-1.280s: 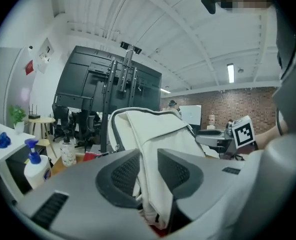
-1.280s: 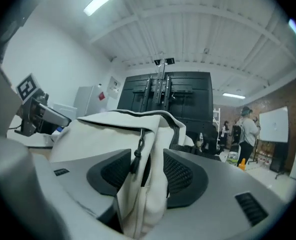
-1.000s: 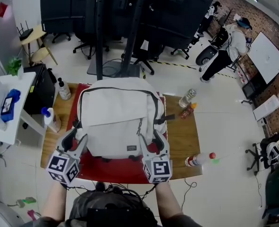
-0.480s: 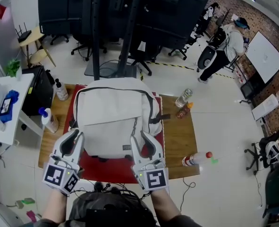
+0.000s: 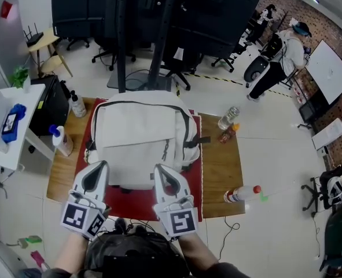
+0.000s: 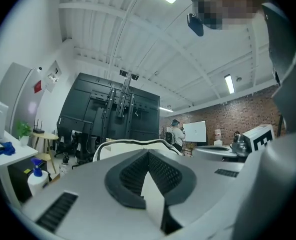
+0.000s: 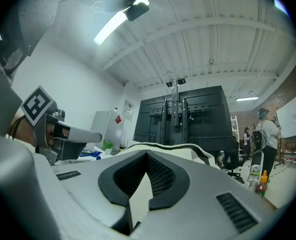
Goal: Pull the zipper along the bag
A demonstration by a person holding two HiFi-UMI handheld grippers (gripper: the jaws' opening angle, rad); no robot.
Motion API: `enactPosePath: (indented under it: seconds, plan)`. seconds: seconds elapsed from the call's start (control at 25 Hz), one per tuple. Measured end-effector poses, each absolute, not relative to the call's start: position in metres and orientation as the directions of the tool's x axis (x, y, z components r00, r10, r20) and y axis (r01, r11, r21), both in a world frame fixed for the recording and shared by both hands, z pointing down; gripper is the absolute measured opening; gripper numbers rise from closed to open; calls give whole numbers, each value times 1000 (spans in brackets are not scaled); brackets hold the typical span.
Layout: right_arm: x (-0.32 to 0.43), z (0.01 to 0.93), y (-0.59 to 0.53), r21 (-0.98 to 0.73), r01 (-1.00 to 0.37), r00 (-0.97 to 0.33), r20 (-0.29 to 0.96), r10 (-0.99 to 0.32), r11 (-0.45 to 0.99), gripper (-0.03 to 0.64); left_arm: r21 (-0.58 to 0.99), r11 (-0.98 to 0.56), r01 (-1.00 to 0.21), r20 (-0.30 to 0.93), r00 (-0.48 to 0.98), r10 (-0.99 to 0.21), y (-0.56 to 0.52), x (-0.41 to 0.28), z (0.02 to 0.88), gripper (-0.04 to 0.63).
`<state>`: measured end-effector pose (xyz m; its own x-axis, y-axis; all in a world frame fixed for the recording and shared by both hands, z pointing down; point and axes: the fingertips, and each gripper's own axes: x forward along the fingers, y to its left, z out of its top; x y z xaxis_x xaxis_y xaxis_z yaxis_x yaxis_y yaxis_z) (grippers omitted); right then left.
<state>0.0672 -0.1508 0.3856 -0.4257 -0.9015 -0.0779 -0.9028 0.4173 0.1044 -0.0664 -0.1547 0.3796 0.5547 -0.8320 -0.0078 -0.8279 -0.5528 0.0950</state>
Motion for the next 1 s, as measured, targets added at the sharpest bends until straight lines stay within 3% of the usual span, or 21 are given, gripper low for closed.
enactPosePath:
  seconds: [1.0]
  plan:
    - [121,418,-125,139,-915,-378,25,-925,378,26,106,-596,-796,28,602,-798,-131,-14,403,28]
